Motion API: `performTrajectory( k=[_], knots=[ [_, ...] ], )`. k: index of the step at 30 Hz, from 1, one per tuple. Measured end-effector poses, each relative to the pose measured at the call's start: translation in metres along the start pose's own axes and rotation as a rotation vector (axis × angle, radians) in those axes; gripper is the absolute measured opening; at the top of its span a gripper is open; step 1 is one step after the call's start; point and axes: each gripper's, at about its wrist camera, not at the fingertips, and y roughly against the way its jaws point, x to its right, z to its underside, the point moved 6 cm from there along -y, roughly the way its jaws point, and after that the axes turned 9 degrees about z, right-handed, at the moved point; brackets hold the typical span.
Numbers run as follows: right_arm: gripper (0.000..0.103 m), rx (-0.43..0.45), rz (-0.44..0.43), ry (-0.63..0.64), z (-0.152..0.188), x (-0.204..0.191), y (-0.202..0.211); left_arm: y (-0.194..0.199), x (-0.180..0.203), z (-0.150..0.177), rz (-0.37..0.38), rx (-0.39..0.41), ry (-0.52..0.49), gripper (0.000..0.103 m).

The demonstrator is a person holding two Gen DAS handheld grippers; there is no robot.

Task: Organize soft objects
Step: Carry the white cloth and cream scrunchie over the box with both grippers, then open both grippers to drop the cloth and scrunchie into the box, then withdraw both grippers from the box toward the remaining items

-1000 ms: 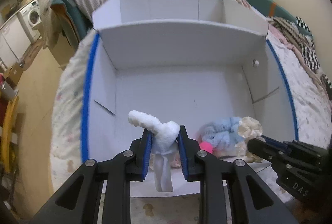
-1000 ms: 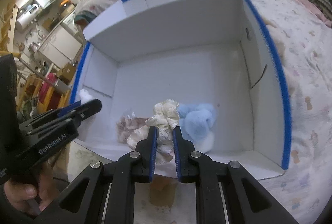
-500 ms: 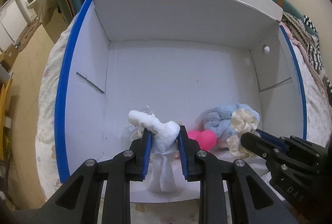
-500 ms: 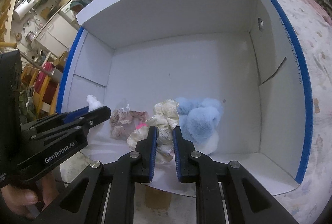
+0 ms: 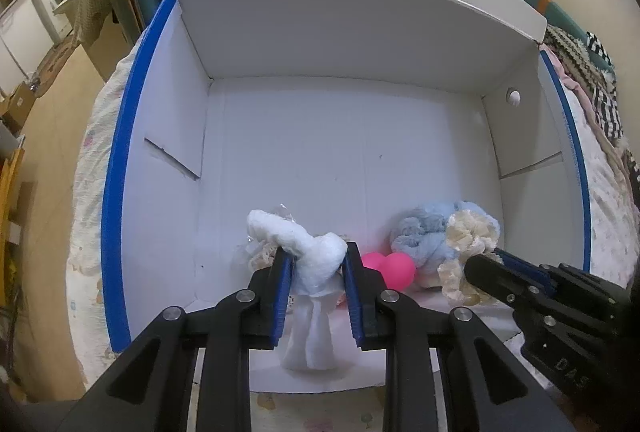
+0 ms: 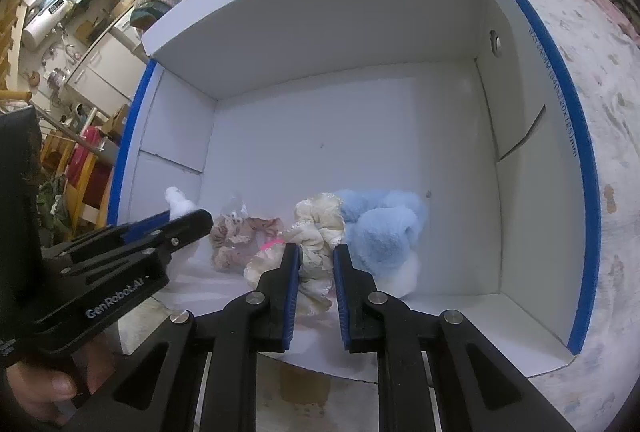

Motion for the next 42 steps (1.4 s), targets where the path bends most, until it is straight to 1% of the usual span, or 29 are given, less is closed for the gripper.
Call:
performTrajectory(
  k=[2,4,8,9,10,11,12,13,16,20,28,39,42],
  knots=[
    [0.018,0.0,0.002,0.0,0.0,0.0,0.0,0.001,-0.001,0.0,0.0,-0.002,-0.001,0.023],
    [0.021,0.003,-0.003,-0.003,-0.001,0.0,0.001,0.001,-0.002,0.0,0.0,-0.002,-0.001,0.023],
    [0.031,0.021,-0.016,-0.029,-0.004,0.004,0.004,0.002,-0.002,-0.001,-0.004,-0.006,-0.003,0.024],
    [0.039,0.028,-0.019,-0.039,-0.005,0.006,0.006,0.002,-0.002,-0.001,-0.005,-0.008,-0.002,0.029],
    [0.05,0.035,-0.02,-0.049,-0.005,0.008,0.007,0.002,-0.002,-0.001,-0.005,-0.008,-0.001,0.035],
    [0.068,0.043,-0.019,-0.06,-0.007,0.01,0.009,0.003,-0.003,-0.001,-0.007,-0.006,0.001,0.04],
    [0.071,0.052,-0.019,-0.072,-0.008,0.011,0.01,0.005,-0.004,-0.001,-0.012,0.001,0.006,0.048],
    [0.071,0.056,-0.024,-0.082,-0.009,0.012,0.011,0.006,-0.004,-0.002,-0.017,0.006,0.008,0.053],
    [0.071,0.061,-0.027,-0.097,-0.01,0.015,0.013,0.009,-0.004,-0.003,-0.018,0.016,0.014,0.059],
    [0.071,0.054,-0.027,-0.099,-0.01,0.016,0.011,0.008,-0.006,-0.002,-0.01,0.008,0.023,0.059],
    [0.071,0.051,-0.021,-0.083,-0.011,0.012,0.01,0.007,-0.004,-0.004,-0.016,0.006,0.018,0.059],
    [0.071,0.071,-0.003,-0.096,-0.009,0.014,0.015,0.019,-0.008,-0.001,-0.028,0.035,0.005,0.059],
    [0.071,0.079,0.013,-0.096,-0.009,0.012,0.016,0.028,-0.01,0.002,-0.026,0.056,0.008,0.059]
  ],
)
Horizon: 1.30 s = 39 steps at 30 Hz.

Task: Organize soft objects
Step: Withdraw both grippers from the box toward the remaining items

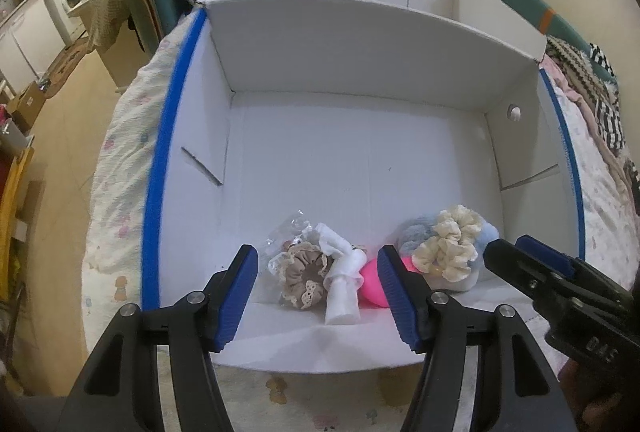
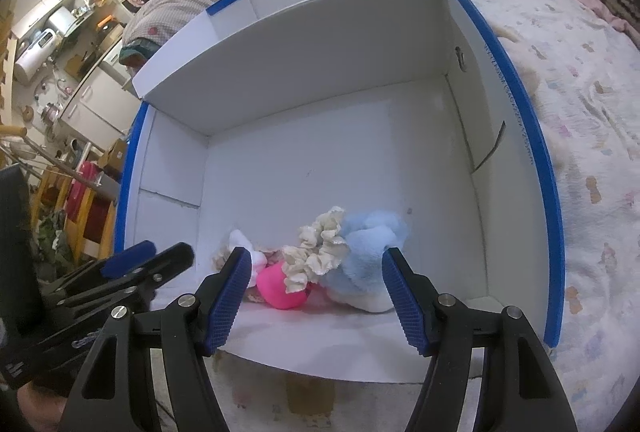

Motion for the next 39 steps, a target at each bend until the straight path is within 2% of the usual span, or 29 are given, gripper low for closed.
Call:
performTrajectory(
  k=[11,21,27,33,39],
  knots=[
    [0.071,0.059,-0.002,0.005,0.015,-0.001,0.034,0.039,-0.008,0.02,-0.012,0.051,-0.063,0.059],
    [0.072,0.087,-0.019,-0.023,0.049,0.006,0.058,0.052,-0.016,0.054,0.006,0.037,-0.032,0.059],
    [0.072,0.049,-0.017,-0.026,0.073,0.007,0.056,0.056,-0.019,0.071,0.006,0.029,-0.022,0.059],
    [0.072,0.017,0.017,-0.034,0.082,0.021,0.05,0.05,-0.035,0.084,-0.007,0.004,0.014,0.059],
    [0.072,-0.071,0.036,-0.066,0.091,0.031,0.027,0.043,-0.049,0.092,-0.014,-0.03,0.053,0.059]
  ],
)
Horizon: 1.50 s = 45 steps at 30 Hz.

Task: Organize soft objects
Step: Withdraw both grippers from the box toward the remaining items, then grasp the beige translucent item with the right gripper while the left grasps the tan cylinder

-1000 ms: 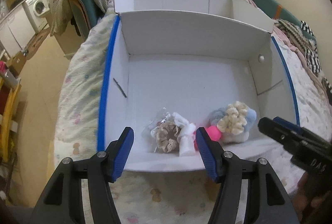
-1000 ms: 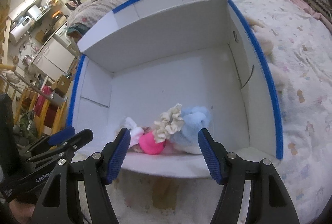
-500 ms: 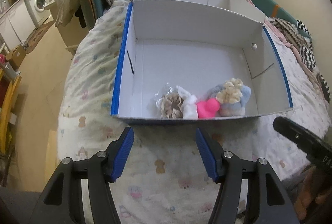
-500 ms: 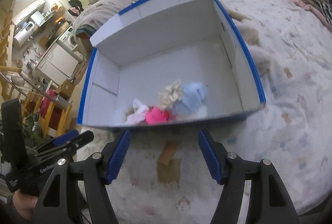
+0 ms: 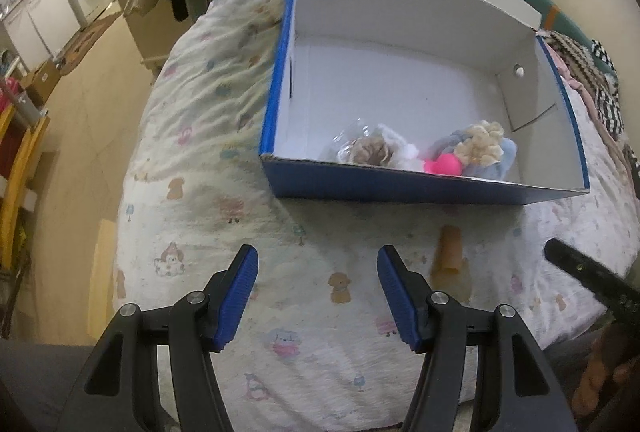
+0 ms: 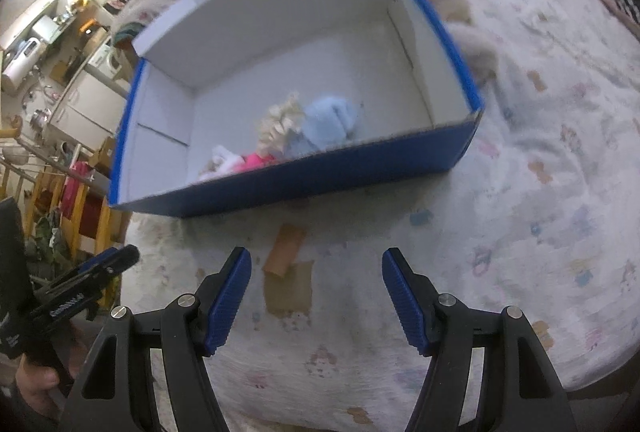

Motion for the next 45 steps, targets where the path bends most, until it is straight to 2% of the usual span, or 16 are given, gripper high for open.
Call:
performTrajectory(
  k=[4,7,9,13,21,23,24,31,34,37,45],
  knots=[
    [0.072,-0.104,0.038,0.062,0.01,-0.012,-0.03,0.0,-0.002,-0.001,0.013,-0.006,0.021,0.059],
    [0.072,-0.209,0.052,0.159,0.025,-0.03,-0.059,0.0,-0.002,-0.004,0.015,-0.006,0.026,0.059],
    [0.072,-0.235,0.092,0.223,0.033,-0.039,-0.072,-0.003,-0.002,-0.004,0.023,-0.019,0.039,0.059],
    [0.072,-0.25,0.134,0.295,0.039,-0.053,-0.085,-0.007,0.0,-0.005,0.044,-0.042,0.058,0.059],
    [0.071,-0.244,0.158,0.345,0.037,-0.07,-0.093,-0.007,-0.001,-0.006,0.05,-0.046,0.065,0.059],
    [0.059,-0.229,0.18,0.372,0.039,-0.072,-0.093,-0.008,-0.002,-0.004,0.052,-0.055,0.073,0.059],
    [0.045,-0.221,0.185,0.385,0.039,-0.076,-0.093,-0.008,-0.001,-0.004,0.051,-0.057,0.072,0.059],
    [0.02,-0.219,0.164,0.438,0.047,-0.084,-0.088,-0.013,0.005,-0.002,0.042,-0.066,0.053,0.059],
    [0.014,-0.212,0.165,0.452,0.052,-0.091,-0.083,-0.014,0.005,-0.001,0.034,-0.069,0.045,0.059],
    [0.011,-0.209,0.124,0.434,0.054,-0.096,-0.072,-0.017,0.003,-0.001,0.027,-0.073,0.056,0.059],
    [0.011,-0.131,0.056,0.353,0.052,-0.077,-0.026,-0.028,0.013,-0.001,0.027,-0.089,0.051,0.059]
  ],
)
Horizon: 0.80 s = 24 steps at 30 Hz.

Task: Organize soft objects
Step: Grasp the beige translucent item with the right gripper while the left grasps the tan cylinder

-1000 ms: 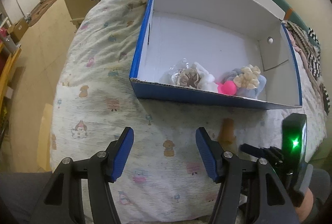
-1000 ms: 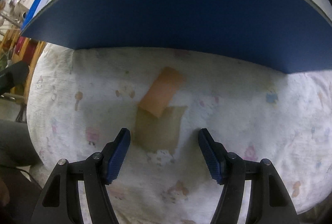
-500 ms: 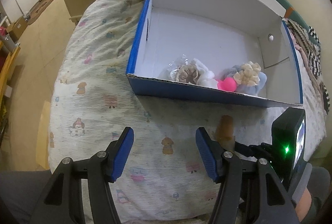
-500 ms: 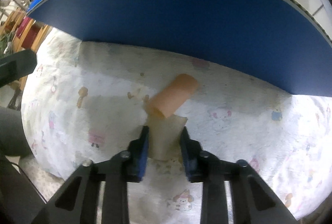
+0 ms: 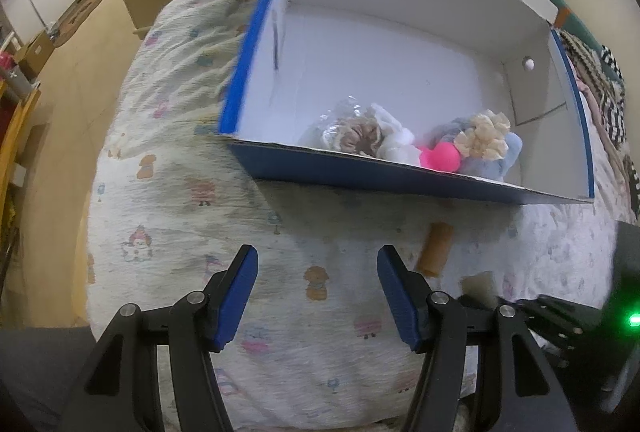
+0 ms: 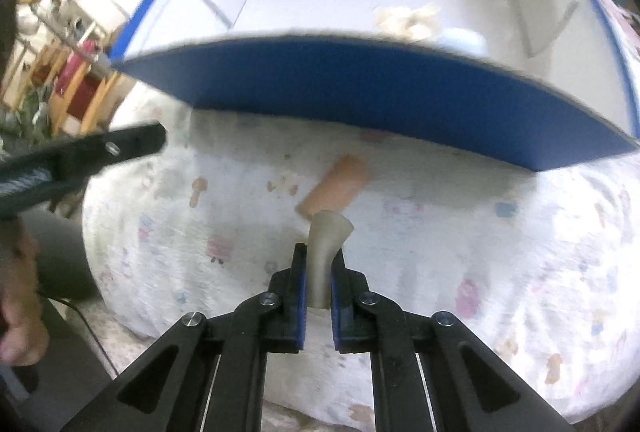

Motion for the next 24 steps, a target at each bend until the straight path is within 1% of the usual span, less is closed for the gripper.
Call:
performTrajectory(
  k=[5,8,11,14,17,19,20,21,22,24],
  knots=[
    [0.011,0.09,-0.02,-0.105,-0.003,0.034,0.031,-0.015,0.021,0.001,0.003,-0.025,-0.042,0.059],
    [0.011,0.124,-0.024,-0.167,-0.001,0.056,0.042,-0.03,0.04,0.002,0.008,-0.051,-0.08,0.059],
    [0.011,0.127,-0.025,-0.214,-0.007,0.077,0.045,-0.044,0.057,0.003,0.012,-0.077,-0.123,0.059],
    [0.011,0.118,-0.021,-0.234,-0.006,0.087,0.043,-0.061,0.076,0.006,0.032,-0.114,-0.16,0.059],
    [0.011,0.111,-0.017,-0.237,-0.004,0.088,0.035,-0.078,0.093,0.009,0.047,-0.141,-0.219,0.058],
    [0.011,0.105,-0.017,-0.246,-0.002,0.092,0.027,-0.09,0.101,0.011,0.042,-0.157,-0.267,0.058],
    [0.011,0.101,-0.019,-0.251,-0.001,0.096,0.027,-0.094,0.102,0.012,0.036,-0.164,-0.279,0.057],
    [0.011,0.099,-0.018,-0.255,0.0,0.097,0.026,-0.099,0.102,0.013,0.022,-0.177,-0.288,0.051],
    [0.011,0.097,-0.017,-0.257,0.0,0.099,0.026,-0.103,0.102,0.014,0.009,-0.184,-0.291,0.043],
    [0.011,0.096,-0.015,-0.257,0.001,0.1,0.025,-0.111,0.1,0.014,-0.003,-0.198,-0.285,0.042]
  ],
)
